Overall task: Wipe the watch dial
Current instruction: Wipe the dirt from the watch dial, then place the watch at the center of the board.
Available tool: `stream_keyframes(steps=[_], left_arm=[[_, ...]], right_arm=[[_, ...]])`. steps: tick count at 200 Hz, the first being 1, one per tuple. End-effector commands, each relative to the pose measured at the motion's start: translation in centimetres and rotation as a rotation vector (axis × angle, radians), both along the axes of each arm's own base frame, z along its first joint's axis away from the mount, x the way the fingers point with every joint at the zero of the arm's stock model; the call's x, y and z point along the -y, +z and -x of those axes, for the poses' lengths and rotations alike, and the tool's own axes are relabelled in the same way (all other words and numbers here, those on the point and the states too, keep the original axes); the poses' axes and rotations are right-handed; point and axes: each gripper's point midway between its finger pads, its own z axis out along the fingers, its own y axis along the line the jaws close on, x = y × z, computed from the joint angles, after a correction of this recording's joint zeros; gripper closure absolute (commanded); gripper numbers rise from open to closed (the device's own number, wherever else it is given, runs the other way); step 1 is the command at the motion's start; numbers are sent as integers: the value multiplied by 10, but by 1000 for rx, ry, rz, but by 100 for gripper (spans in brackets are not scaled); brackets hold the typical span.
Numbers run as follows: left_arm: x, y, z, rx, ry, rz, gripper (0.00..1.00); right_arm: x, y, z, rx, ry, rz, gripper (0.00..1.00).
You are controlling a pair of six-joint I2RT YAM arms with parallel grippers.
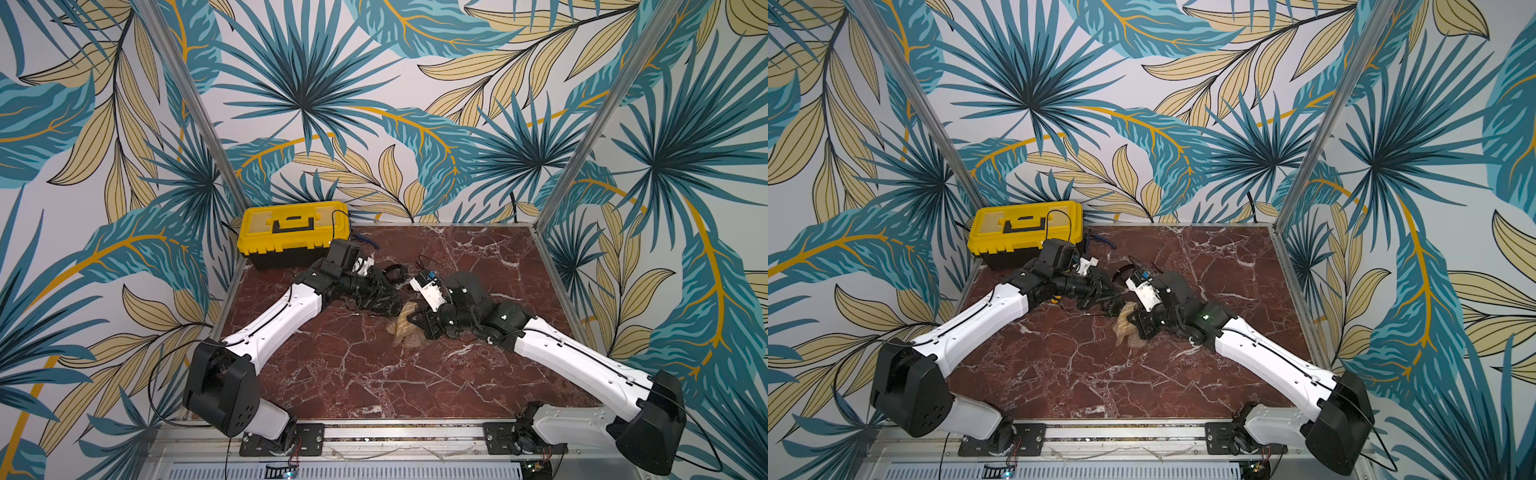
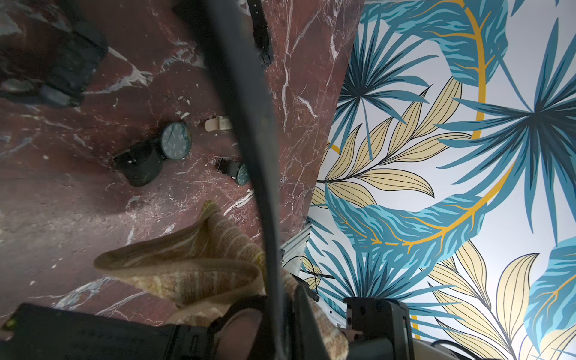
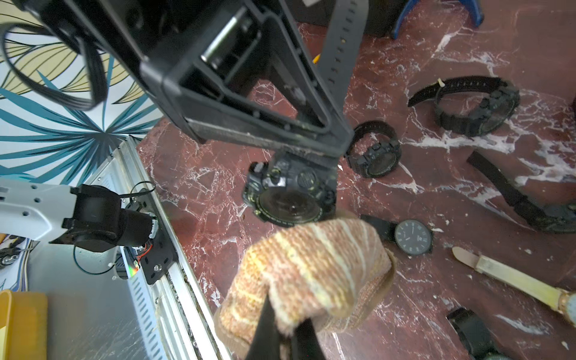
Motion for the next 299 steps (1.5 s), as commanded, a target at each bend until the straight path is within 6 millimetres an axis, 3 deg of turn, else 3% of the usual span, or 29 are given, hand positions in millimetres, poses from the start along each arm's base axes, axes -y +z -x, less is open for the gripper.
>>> stream_keyframes(steps=[1, 53, 83, 121, 141, 158, 202, 253, 278, 299], left_arm=[[5, 30, -3, 72, -10, 42, 100], [8, 36, -7, 85, -8, 46, 100], [9, 43, -9, 97, -8, 55, 100], [8, 47, -10, 104, -8, 60, 100], [7, 43, -10, 98, -5, 54, 100], [6, 39, -9, 90, -3, 48, 100], [6, 29, -7, 77, -4, 34, 100], [5, 21, -2, 62, -4, 22, 100], [3, 17, 1, 58, -4, 16, 100], [1, 16, 4, 59, -3, 14, 100]], right_arm=[[-21, 11, -6, 18, 57, -42, 100], [-45, -23, -1, -74, 115, 48, 100], [-29, -50, 5, -141, 73, 129, 100], [-6, -66, 15, -172, 27, 205, 100], [1, -55, 16, -133, 6, 195, 100], [2, -34, 12, -73, -4, 158, 100], [-14, 11, 0, 39, 18, 63, 100], [-26, 8, -37, 82, -71, 95, 100], [-20, 6, -56, 64, -152, 58, 100], [-10, -10, -70, 2, -208, 77, 100]])
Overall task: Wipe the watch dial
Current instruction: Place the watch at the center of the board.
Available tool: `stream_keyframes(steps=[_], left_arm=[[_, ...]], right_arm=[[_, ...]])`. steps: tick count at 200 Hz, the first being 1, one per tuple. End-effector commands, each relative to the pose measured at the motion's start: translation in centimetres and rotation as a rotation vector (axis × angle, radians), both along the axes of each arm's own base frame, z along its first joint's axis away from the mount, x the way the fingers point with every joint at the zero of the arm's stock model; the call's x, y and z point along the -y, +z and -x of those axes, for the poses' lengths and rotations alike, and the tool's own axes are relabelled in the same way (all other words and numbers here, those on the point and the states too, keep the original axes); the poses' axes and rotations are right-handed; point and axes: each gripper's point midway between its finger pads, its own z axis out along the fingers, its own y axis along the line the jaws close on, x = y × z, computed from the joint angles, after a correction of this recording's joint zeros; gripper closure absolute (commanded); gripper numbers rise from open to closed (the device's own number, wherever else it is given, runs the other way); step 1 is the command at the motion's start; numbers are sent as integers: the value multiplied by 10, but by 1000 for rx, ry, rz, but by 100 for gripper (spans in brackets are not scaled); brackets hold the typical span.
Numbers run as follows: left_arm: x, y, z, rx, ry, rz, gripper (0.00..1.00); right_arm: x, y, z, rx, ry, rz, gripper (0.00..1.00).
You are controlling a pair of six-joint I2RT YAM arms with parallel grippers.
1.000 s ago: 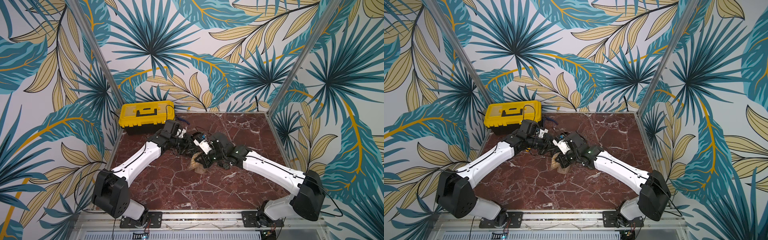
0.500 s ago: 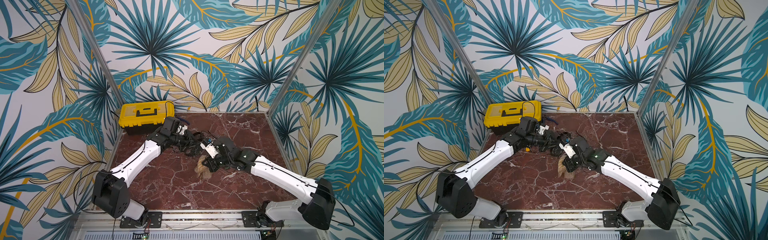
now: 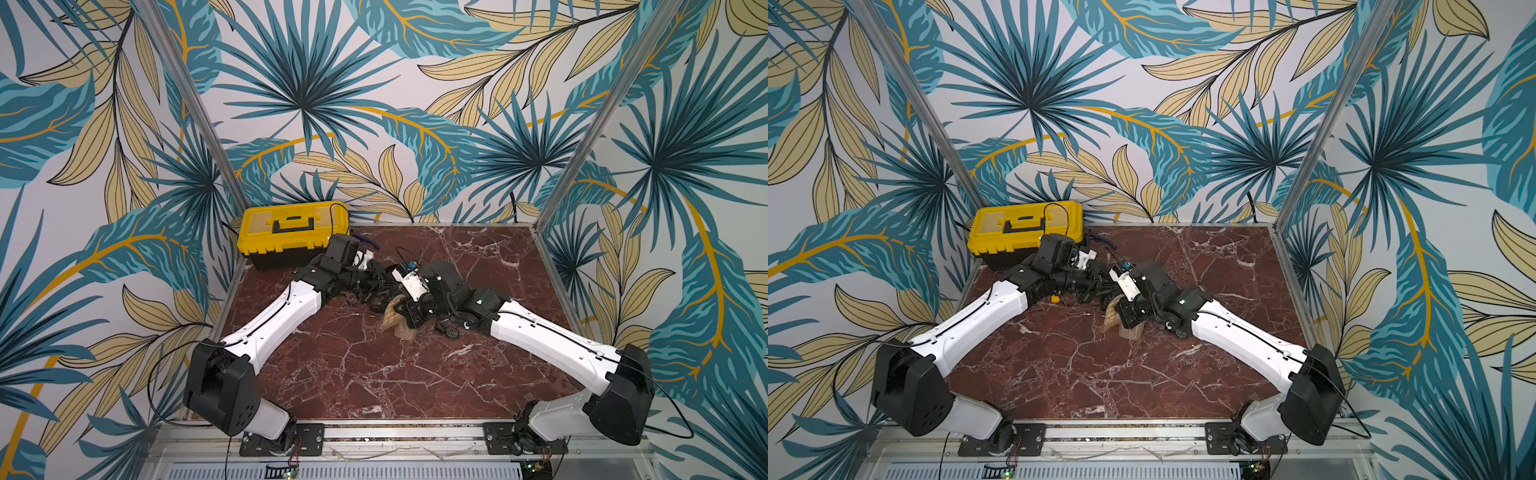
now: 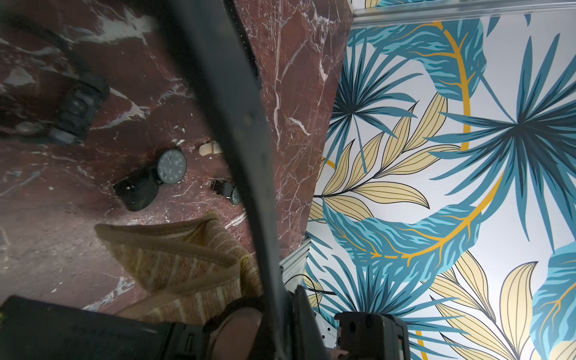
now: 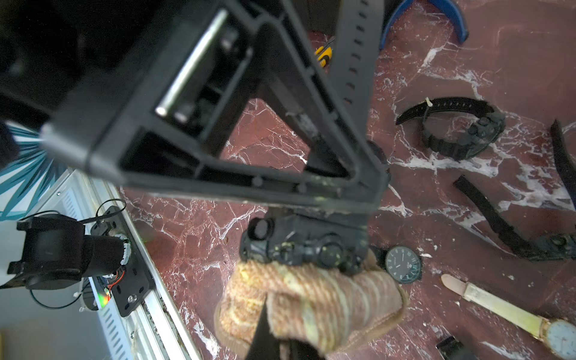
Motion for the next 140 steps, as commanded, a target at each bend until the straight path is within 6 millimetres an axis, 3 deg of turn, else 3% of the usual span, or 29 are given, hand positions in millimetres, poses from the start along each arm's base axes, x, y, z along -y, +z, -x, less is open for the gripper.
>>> stream_keyframes(steps=[1, 24, 56, 107, 140], left_arm=[[2, 5, 19, -4, -47, 28, 100], [-7, -1, 20, -10, -23, -2, 100], [-33, -19, 24, -52, 39, -80, 100], [-83, -66, 33, -179, 126, -188, 100], [-101, -98, 33, -237, 129, -263, 100]], right_arm=[[11, -2, -35, 8, -130, -18, 100], [22, -15, -38, -25, -161, 38, 100], [46, -5, -36, 6, -223, 31, 100], [94, 6, -26, 41, -326, 38, 100], [119, 9, -21, 59, -382, 46, 100]])
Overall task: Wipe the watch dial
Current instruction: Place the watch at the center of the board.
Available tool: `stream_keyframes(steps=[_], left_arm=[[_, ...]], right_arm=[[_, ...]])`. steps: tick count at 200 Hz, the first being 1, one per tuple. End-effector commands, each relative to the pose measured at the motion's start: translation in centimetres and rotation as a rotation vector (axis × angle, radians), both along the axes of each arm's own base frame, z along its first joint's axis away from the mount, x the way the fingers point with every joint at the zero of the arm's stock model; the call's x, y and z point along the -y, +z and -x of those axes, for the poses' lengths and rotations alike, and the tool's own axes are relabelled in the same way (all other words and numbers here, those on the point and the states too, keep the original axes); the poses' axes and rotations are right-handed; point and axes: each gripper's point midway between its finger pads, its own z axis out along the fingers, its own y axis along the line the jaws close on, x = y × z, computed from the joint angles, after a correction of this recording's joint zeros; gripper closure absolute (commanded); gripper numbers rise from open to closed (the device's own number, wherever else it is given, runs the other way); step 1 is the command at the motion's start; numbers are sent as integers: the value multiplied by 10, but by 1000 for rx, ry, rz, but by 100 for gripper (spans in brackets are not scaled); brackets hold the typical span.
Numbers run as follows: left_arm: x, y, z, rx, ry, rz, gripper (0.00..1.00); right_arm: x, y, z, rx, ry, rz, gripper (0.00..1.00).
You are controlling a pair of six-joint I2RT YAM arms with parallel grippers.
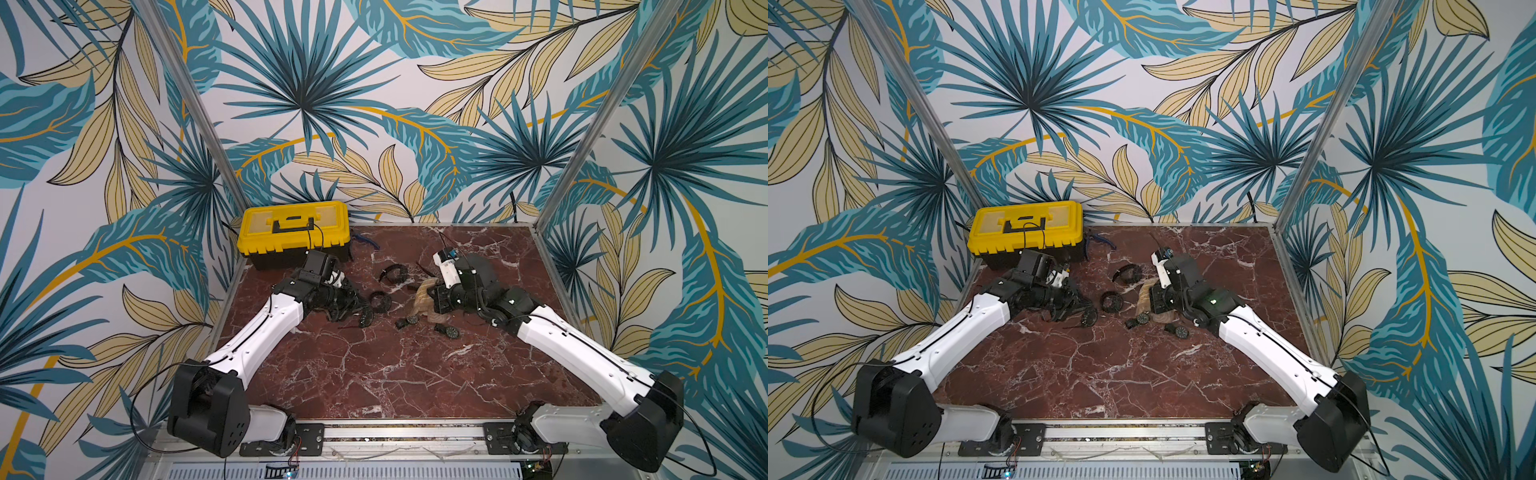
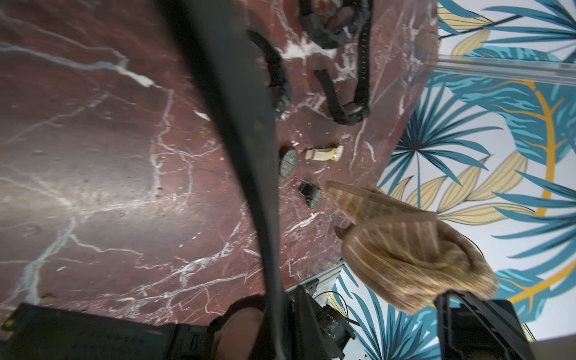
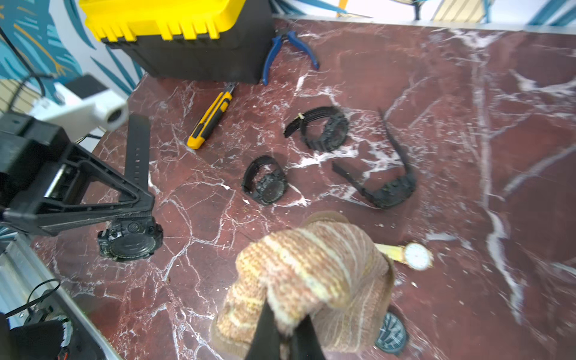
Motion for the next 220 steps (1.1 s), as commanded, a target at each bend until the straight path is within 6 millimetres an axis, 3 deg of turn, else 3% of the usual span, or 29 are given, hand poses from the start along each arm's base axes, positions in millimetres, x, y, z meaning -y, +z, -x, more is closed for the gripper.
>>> stream_keyframes(steps=[1, 38, 91, 141, 164, 193, 220], left_arm=[[-15, -27, 6, -51, -21, -73, 100], [-27, -57, -5, -110, -31, -135, 100], [-30, -96, -23, -200, -40, -192, 100], [-29, -113, -36, -247, -24, -209, 100], [-31, -121, -35, -266, -17, -224, 91], [-34, -126, -34, -280, 0, -242, 87], [-37, -121, -36, -258, 12, -253, 67]], right_arm=[[21, -11, 6, -21, -57, 33, 100], [42, -14, 10, -15, -103, 55, 100], [62, -25, 6, -38, -153, 55, 100], [70, -34, -2, -66, -173, 53, 100], [73, -40, -5, -84, -181, 54, 100], [74, -43, -7, -99, -185, 47, 100], [69, -43, -5, -117, -178, 14, 100]])
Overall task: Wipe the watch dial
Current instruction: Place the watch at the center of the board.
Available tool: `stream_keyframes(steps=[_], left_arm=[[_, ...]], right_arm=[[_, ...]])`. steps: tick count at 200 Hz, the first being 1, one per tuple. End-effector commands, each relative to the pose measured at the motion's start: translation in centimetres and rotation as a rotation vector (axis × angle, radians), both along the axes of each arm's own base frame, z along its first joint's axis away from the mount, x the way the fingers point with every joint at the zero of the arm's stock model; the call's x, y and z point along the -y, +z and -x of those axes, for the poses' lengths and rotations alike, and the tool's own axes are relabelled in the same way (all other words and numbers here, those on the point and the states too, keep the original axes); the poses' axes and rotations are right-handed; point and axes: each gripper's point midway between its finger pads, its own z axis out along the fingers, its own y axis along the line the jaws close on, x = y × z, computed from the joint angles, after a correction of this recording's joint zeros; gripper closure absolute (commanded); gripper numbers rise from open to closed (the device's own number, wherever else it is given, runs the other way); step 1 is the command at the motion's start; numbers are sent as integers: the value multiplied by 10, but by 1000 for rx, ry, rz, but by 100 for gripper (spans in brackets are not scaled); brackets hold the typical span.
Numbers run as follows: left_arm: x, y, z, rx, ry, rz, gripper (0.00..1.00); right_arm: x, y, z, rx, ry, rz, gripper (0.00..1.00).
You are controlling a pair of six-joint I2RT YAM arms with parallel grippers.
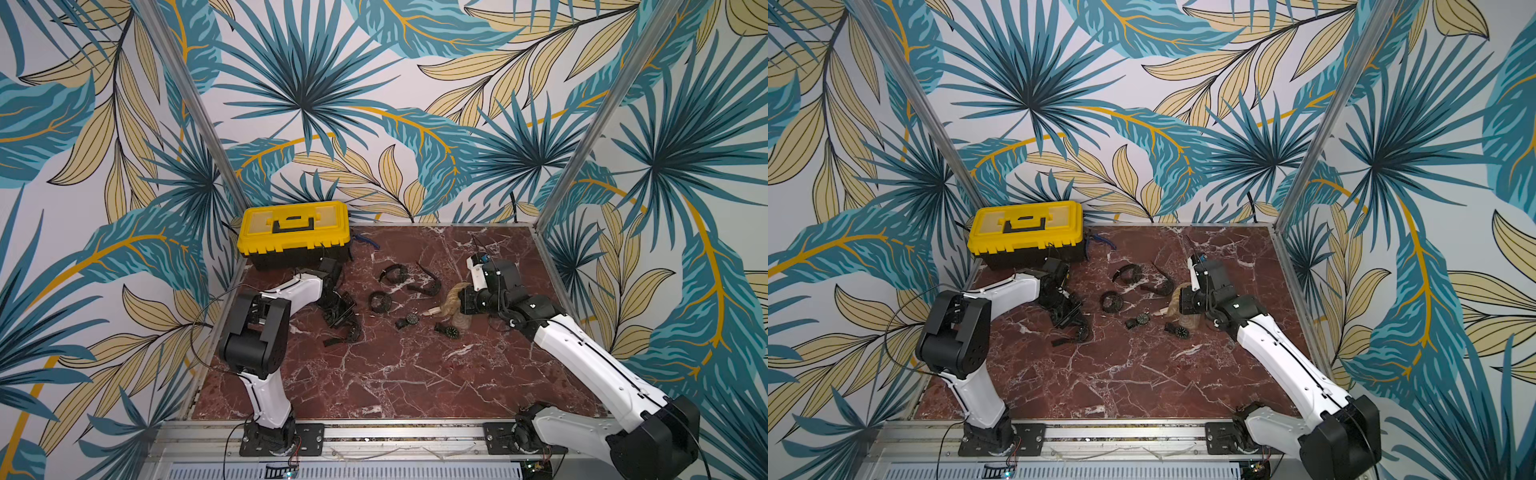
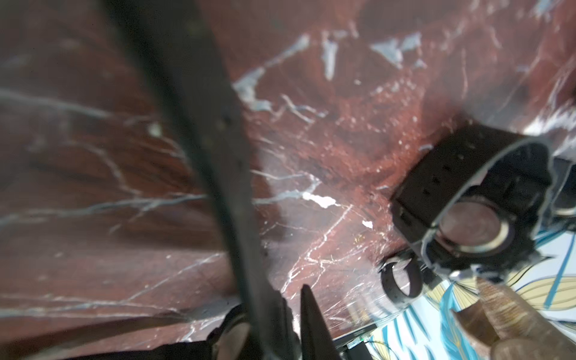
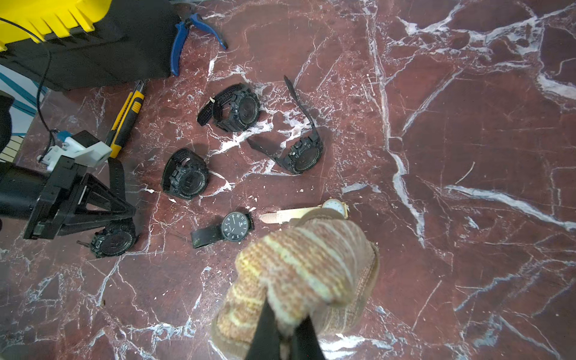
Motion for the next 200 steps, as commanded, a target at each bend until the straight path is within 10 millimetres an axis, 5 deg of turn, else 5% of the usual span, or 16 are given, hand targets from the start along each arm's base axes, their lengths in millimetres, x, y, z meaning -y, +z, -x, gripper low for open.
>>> stream_keyframes(steps=[1, 79, 152, 200], left_arm=[[-6, 5, -11, 39, 19, -28, 66], [-11, 13, -7, 70, 22, -48, 47], [-21, 20, 18, 94, 22, -70, 44], [-30, 61, 21, 251, 27, -86, 44]], right_arm=[[-4, -5, 3, -23, 8, -33, 100], [7, 3, 16, -22, -26, -22, 100], [15, 4, 20, -33, -57, 5, 100], [60, 14, 5, -37, -183, 153, 99]])
